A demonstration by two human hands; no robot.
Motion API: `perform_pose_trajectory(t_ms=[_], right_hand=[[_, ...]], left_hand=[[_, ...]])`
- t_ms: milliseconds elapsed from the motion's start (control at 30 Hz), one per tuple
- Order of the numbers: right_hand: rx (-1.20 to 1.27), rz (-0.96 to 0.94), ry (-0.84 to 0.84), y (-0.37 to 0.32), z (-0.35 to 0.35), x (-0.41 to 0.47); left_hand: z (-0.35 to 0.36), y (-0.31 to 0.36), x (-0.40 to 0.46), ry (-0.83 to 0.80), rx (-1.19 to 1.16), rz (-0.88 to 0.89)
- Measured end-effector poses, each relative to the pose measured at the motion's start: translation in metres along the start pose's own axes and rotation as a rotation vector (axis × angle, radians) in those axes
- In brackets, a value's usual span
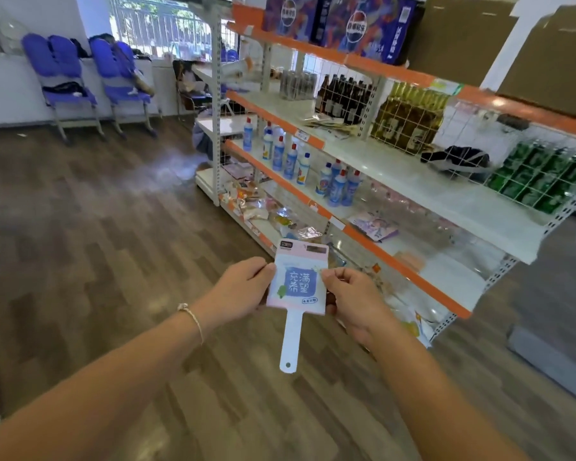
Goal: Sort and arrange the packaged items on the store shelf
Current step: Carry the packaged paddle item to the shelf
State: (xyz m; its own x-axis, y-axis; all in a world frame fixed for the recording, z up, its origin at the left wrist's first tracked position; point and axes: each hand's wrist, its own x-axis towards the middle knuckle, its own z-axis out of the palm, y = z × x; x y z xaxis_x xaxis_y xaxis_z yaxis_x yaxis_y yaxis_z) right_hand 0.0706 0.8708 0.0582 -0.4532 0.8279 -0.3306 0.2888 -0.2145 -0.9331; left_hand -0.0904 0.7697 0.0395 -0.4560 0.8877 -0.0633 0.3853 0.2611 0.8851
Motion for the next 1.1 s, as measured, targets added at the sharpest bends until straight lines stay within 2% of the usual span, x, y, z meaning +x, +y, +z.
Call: perform_pose_trajectory(t_ms=[267, 400, 567, 733, 933, 1100], right_hand=[[0.097, -0.024, -0.028, -0.047, 0.021, 0.098], [0.106, -0.037, -0.05, -0.063, 0.029, 0.153], [0.093, -0.041, -0.102, -0.081, 0.033, 0.243], [0.092, -0.028, -0.143, -0.12, 0.031, 0.339], [-0.019, -0.159, -0.144, -0.186, 0.021, 0.439], [-0.175, -0.288, -0.08, -0.211, 0.026, 0.509]], left_hand=[[-0.025, -0.003, 0.097, -0.004, -0.249, -0.107], [-0.036, -0.006, 0.146, 0.022, -0.255, -0.094], [-0.04, -0.009, 0.224, 0.105, -0.149, -0.051], [-0.043, 0.003, 0.316, 0.192, -0.195, -0.074], [-0.057, 0.032, 0.425, 0.289, -0.217, -0.062], [-0.076, 0.023, 0.491, 0.35, -0.216, -0.085]])
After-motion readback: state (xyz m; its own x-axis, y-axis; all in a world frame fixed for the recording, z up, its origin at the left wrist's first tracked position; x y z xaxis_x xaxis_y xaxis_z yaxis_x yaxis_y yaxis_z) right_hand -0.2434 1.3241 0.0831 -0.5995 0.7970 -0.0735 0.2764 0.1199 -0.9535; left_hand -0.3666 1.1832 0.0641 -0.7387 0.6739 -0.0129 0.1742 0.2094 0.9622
